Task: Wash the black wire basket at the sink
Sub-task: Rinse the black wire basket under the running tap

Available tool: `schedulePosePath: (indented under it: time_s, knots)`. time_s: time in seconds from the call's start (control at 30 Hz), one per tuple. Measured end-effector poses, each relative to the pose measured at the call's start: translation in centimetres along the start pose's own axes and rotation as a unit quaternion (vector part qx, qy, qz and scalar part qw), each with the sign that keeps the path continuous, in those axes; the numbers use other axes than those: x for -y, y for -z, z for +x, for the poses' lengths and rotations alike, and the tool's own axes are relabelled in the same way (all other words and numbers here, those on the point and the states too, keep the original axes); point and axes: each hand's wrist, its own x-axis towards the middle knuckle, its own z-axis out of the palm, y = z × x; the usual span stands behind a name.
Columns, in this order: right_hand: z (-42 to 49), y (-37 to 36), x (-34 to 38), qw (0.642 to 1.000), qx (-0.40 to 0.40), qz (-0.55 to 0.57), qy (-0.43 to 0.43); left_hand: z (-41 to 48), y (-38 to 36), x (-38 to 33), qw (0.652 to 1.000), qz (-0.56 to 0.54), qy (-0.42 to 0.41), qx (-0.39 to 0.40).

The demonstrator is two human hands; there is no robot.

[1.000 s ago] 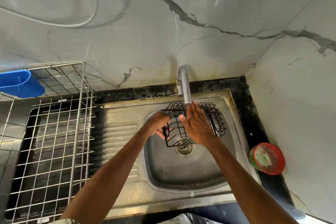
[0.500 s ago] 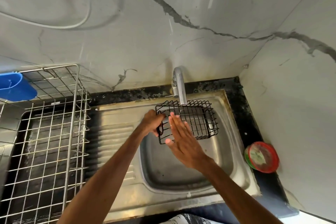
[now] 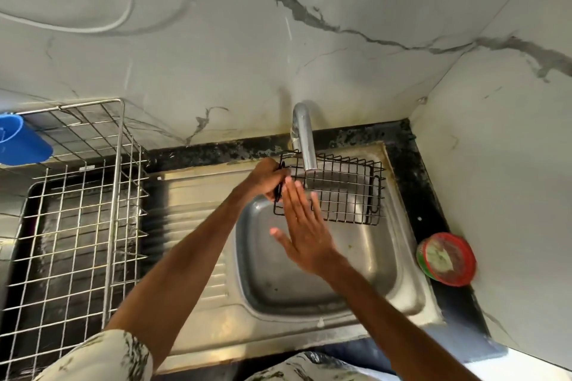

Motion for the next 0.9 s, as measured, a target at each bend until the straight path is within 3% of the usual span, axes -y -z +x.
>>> schedulePosePath:
  time_s: [0.13,0.3,0.43,0.57,0.8,0.9]
  knots:
    - [-3.6,-1.8,-2.5,0.997,0.013,-0.016,-0.070,0.2,0.0,0.4,1.000,0.011,-0.022,0.004]
    - [1.6,0.8,-4.4,0.983,-0.040,-0.003,-0.179,0.2,-0.1,0.2,0.997,0.052,-0.047,-0.012]
    - [5.8,2.2,-0.8,0.989,-0.051,0.006,-0.138,-0.4,-0.9,0.9,0.998,0.037,-0.035,-0.027]
    - [1.3,0.0,2.7,0.998,-0.038,0.011,-0.054,-1.6,-0.9,1.5,0.997,0.000,-0.033,-0.067]
    - [-1.6,0.1,-3.6,0.976,-0.080,0.071,-0.190,-4.3,-0.3,2.5,0.995,-0.028,0.005,-0.097]
    - [-0.2,0.6,-0.3,0.975,-0.086,0.110,-0.174,-5.0,-0.9,3.0,0.990,-0.032,0.015,-0.135]
